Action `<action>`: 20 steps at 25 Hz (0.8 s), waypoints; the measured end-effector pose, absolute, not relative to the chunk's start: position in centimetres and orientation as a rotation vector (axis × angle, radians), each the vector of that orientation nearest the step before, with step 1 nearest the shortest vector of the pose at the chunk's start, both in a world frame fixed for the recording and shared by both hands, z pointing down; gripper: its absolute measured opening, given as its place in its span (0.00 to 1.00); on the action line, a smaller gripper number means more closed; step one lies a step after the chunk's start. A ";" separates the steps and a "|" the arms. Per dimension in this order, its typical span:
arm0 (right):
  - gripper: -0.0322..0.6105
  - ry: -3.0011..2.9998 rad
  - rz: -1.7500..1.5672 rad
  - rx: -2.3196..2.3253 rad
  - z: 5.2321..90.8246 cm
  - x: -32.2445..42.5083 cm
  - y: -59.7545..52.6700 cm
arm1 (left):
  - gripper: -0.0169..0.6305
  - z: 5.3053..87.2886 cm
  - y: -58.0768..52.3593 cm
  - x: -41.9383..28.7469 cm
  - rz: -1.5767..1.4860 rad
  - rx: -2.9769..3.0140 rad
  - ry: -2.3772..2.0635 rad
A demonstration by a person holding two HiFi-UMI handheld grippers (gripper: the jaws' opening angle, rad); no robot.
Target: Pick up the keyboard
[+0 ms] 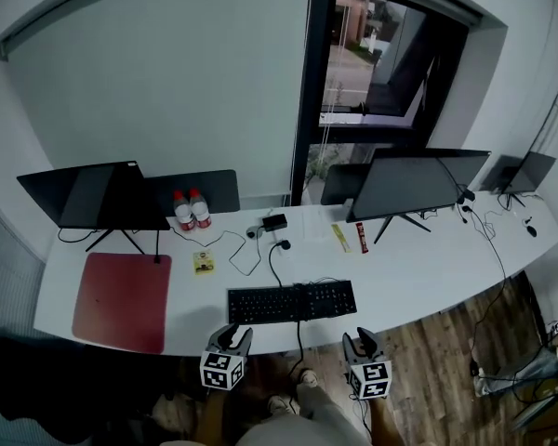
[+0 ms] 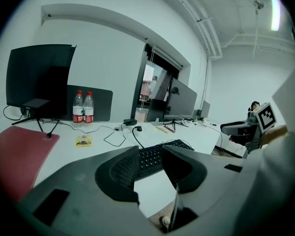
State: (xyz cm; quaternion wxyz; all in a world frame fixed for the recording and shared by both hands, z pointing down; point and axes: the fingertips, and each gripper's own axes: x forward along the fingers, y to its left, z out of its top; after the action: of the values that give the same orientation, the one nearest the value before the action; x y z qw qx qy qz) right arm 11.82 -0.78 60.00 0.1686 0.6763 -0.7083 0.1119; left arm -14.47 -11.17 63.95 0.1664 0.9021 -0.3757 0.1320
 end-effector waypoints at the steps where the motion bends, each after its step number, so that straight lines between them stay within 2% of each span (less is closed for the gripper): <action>1: 0.28 -2.012 0.320 1.922 60.0 11.9 -0.8 | 0.24 64.0 -11.2 -14.4 0.378 2.567 -1.068; 20: 0.28 -2.071 0.387 1.874 62.5 16.2 -8.7 | 0.24 65.1 -17.2 -12.3 0.459 2.495 -1.160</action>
State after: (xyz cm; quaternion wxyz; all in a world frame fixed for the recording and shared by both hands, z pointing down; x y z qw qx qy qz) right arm 16.22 -8.66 62.49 0.1602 0.6561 -0.7249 0.1353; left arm -12.28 -17.19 65.07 0.1751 0.8805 -0.4096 0.1621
